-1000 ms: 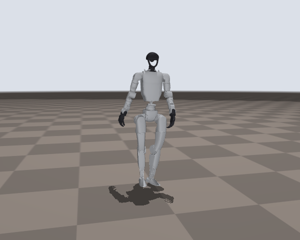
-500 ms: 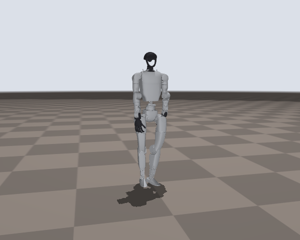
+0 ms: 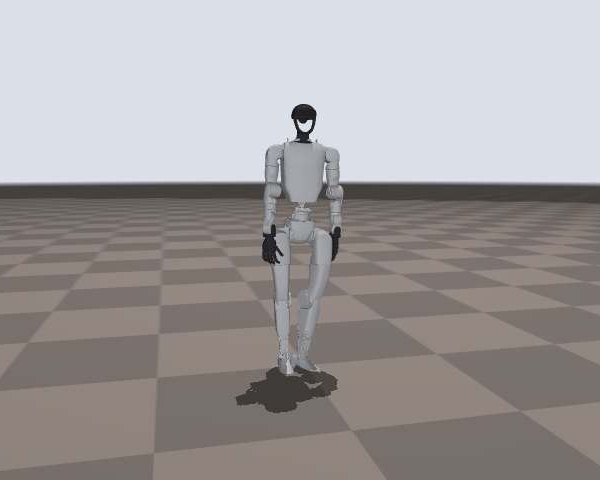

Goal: In place motions

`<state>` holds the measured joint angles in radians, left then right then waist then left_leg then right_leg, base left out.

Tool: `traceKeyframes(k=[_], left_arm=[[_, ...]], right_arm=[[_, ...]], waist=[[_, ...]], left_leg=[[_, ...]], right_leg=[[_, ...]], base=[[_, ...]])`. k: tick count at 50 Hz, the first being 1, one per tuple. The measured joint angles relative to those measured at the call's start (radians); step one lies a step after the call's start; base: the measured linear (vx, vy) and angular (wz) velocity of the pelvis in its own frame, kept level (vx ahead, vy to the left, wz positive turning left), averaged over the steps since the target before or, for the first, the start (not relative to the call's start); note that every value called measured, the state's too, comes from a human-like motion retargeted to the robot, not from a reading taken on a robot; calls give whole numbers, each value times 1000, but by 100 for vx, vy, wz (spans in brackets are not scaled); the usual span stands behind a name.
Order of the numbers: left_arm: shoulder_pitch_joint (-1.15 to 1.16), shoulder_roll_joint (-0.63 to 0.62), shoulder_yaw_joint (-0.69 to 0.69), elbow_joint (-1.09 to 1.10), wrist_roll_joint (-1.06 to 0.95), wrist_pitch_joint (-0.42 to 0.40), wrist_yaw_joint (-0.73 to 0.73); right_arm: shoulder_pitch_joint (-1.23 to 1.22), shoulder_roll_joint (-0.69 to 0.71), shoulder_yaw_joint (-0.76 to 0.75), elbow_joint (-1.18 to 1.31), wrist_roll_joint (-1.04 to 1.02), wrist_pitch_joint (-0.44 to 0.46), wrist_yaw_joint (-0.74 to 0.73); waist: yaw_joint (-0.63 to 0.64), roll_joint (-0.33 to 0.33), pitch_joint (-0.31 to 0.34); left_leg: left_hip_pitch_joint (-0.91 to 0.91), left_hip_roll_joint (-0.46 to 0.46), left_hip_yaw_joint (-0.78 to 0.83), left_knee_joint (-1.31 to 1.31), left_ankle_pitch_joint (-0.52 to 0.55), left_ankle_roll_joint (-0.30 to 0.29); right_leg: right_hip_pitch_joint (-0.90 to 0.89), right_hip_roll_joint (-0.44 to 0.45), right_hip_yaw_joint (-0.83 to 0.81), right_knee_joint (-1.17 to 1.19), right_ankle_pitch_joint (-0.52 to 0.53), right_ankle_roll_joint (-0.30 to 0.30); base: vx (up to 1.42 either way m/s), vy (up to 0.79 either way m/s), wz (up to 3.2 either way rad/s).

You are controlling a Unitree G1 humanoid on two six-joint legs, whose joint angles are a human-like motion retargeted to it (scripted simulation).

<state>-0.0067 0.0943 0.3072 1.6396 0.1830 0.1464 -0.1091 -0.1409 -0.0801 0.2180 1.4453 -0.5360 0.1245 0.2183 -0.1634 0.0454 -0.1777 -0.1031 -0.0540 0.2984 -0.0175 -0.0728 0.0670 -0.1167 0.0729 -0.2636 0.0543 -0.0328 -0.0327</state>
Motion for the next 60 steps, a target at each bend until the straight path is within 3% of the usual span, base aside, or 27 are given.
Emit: traceKeyframes(k=[7, 14, 20, 25, 31, 34, 40, 44, 52, 60], left_arm=[[-236, 20, -91, -239, -72, -30, -66], [-338, -5, -110, -427, -146, -100, -84], [-298, -14, -159, -431, -80, -121, -96], [-201, -12, -173, -267, 56, -104, -45], [-41, -12, -27, 46, 131, -9, 32], [104, 6, 68, 60, 94, 39, 9], [365, 49, 211, 60, 40, 6, -27], [444, 61, 241, 60, 42, 35, -8], [352, 33, 230, 10, 35, 17, -25], [78, -26, 93, -56, -42, -47, 20]], right_arm=[[134, -121, -153, 200, 20, 149, -43], [258, -208, -268, 247, 105, 166, -124], [272, -200, -259, 255, 171, 204, -148], [191, -136, -187, 244, 179, 129, -116], [45, -50, -59, 98, 151, 80, -34], [-34, -14, -8, -13, 123, 55, 19], [-148, 54, 56, -234, 145, 3, 73], [-177, 81, 75, -324, 190, -27, 73], [-121, 78, 73, -329, 183, -42, 92], [-31, 34, -13, -81, 114, 9, 53]], waist=[[-21, 7, -3], [-30, 13, 6], [-13, 19, 7], [5, 21, 3], [35, 12, 11], [39, 6, 16], [37, 7, 15], [38, 1, 19], [46, -18, 19], [54, -26, 16]], left_leg=[[-5, 17, 35, -1, -5, -2], [-4, 19, 43, 2, -5, -2], [-5, 13, 20, 5, -2, 0], [-15, 0, -18, 10, 6, 3], [-14, -18, -53, 14, 12, 4], [-15, -26, -65, 15, 14, 3], [-22, -25, -78, 15, 17, 1], [-20, -26, -87, 17, 19, 0], [-22, -33, -105, 21, 25, 0], [-27, -30, -108, 23, 29, 2]], right_leg=[[-15, 16, 32, -5, 14, -6], [-16, 16, 36, -2, 13, -20], [-4, 10, 15, -2, 4, -23], [5, -4, -22, -2, -9, -19], [23, -22, -54, -3, -22, -13], [27, -29, -64, -2, -26, -10], [23, -29, -66, 2, -31, -7], [30, -31, -75, -1, -32, -7], [42, -38, -97, -5, -32, -8], [41, -36, -104, -6, -29, -8]], base=[[-2, -5, -29], [0, 0, -3], [2, 2, 13], [4, 5, 42], [5, 4, 34], [3, 1, 24], [0, 0, 3], [0, 0, 0], [2, -1, 5], [1, 0, 1]])
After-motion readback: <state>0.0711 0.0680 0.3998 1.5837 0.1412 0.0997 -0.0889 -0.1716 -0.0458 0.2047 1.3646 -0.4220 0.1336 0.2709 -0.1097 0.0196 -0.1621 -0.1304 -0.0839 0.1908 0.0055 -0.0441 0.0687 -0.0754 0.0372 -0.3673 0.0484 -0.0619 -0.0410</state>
